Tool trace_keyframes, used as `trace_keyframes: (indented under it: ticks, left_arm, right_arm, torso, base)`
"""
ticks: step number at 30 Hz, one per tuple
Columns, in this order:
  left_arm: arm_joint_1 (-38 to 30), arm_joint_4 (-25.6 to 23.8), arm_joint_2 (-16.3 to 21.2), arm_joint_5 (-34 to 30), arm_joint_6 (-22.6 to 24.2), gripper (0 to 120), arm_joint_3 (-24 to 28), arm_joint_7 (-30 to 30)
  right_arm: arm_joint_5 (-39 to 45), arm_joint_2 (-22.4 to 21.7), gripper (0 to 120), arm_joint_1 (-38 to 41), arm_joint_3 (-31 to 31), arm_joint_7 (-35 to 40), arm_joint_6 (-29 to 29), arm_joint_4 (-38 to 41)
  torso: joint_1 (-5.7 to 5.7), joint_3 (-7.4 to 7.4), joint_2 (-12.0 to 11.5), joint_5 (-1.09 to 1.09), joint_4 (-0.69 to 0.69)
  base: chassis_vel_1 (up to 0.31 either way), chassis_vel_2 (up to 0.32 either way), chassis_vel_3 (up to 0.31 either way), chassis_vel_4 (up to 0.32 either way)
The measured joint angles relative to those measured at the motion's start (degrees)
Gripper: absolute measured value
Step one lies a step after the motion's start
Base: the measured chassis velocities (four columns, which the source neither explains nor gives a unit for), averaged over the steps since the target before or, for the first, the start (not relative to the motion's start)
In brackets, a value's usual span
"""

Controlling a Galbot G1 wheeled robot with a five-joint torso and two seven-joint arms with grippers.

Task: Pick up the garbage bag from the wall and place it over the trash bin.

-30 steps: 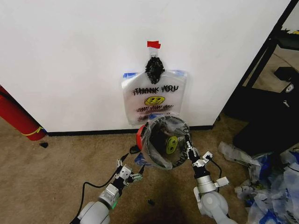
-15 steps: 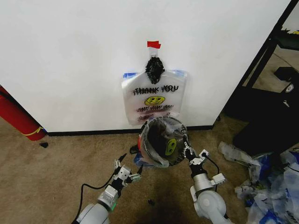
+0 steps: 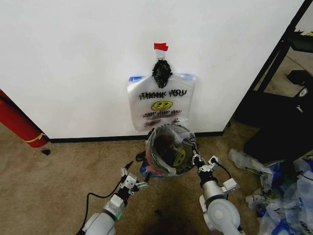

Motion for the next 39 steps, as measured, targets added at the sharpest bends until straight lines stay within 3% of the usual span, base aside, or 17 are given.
trace_keyframes:
  ticks: [4, 9, 20, 35, 39]
  left_arm:
    - [0.6, 0.5, -2.1, 5.1, -4.2, 100, -3.3, 1.3]
    - [2.1, -0.6, -4.2, 6.9, -7.1, 100, -7.3, 2.1]
    - [5.6, -2.4, -8.8, 7.2, -7.9, 100, -9.1, 1.4]
    - [5.8, -3.5, -9.6, 6.8, -7.3, 100, -10.2, 1.1]
    - [5.9, -3.9, -9.6, 6.8, -7.1, 100, -10.1, 1.1]
  right_arm:
    - [-1.1, 1.3, 1, 1.8, -0.3, 4.8, -4.0, -1.1]
    - [-2.4, 2.4, 1, 3.5, -0.7, 8.4, -7.9, -2.2]
    - [-7.5, 3.5, 1, 9.0, -2.8, 6.7, -8.4, -9.2]
    - [-8.6, 3.2, 1, 8.9, -3.3, 4.1, -8.2, -11.0]
    - [-8.6, 3.1, 10, 8.5, -3.3, 3.5, -8.1, -10.6]
  torso:
    - [0.0, 0.01, 0.0, 0.0, 0.0]
    - [0.0, 0.01, 0.0, 0.0, 0.0]
    - [0.0, 0.01, 0.0, 0.0, 0.0]
    - [0.0, 0.0, 0.0, 0.0, 0.0]
    - [0.0, 0.0, 0.0, 0.01, 0.0]
  base:
    - [0.0, 0.0, 0.0, 0.0]
    - [0.0, 0.0, 0.0, 0.0]
    - [0.0, 0.0, 0.0, 0.0]
    - [0.0, 0.0, 0.0, 0.0]
    - [0.0, 0.0, 0.0, 0.0]
